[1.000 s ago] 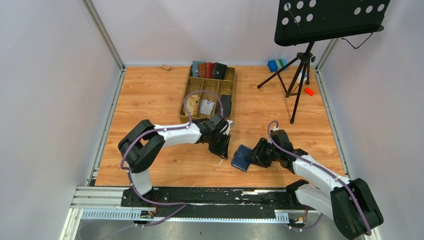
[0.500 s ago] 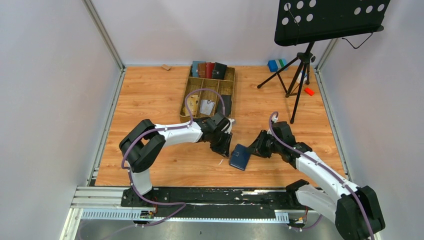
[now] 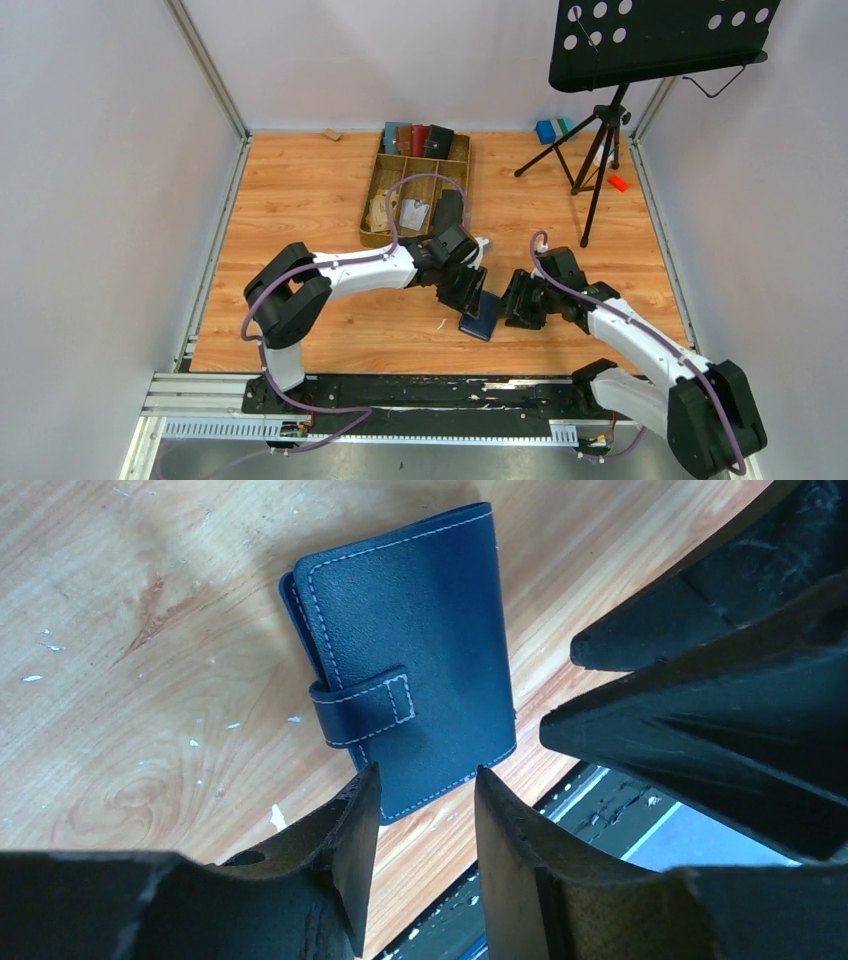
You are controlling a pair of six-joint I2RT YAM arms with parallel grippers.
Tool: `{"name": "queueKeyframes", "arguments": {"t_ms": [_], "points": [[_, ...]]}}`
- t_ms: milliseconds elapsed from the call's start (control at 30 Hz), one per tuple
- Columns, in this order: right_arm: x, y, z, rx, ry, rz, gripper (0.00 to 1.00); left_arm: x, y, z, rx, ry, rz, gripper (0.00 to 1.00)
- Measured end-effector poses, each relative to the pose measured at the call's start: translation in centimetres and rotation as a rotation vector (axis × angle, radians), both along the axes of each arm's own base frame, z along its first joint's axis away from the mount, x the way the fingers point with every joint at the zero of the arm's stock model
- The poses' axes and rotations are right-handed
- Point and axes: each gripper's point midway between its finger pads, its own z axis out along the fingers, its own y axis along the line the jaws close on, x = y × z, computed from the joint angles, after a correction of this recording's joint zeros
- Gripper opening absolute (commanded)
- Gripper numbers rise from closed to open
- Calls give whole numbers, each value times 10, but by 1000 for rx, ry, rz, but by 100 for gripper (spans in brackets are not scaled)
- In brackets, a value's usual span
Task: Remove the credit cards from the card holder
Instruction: Open the card holder at the center of the board.
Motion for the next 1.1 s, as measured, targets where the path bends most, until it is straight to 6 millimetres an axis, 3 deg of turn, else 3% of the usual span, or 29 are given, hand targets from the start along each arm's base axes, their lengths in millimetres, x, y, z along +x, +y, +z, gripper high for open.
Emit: {"name": "queueKeyframes", "arguments": {"t_ms": [267, 433, 667, 933, 1100], "points": [[-5, 1, -30, -39, 130, 7, 37, -3, 6, -20, 59, 57, 43, 50], [-1, 5, -37, -32, 147, 9, 30, -9, 12, -29, 74, 87, 68, 54], [0, 10, -40, -13, 173, 22, 24, -16, 8, -29, 41, 136, 71, 50], [0, 11, -40, -13, 192, 32, 22, -16, 9, -30, 2, 192, 92, 16], [0, 12, -40, -4, 195, 34, 36, -14, 11, -18, -15, 177, 99, 0]]}}
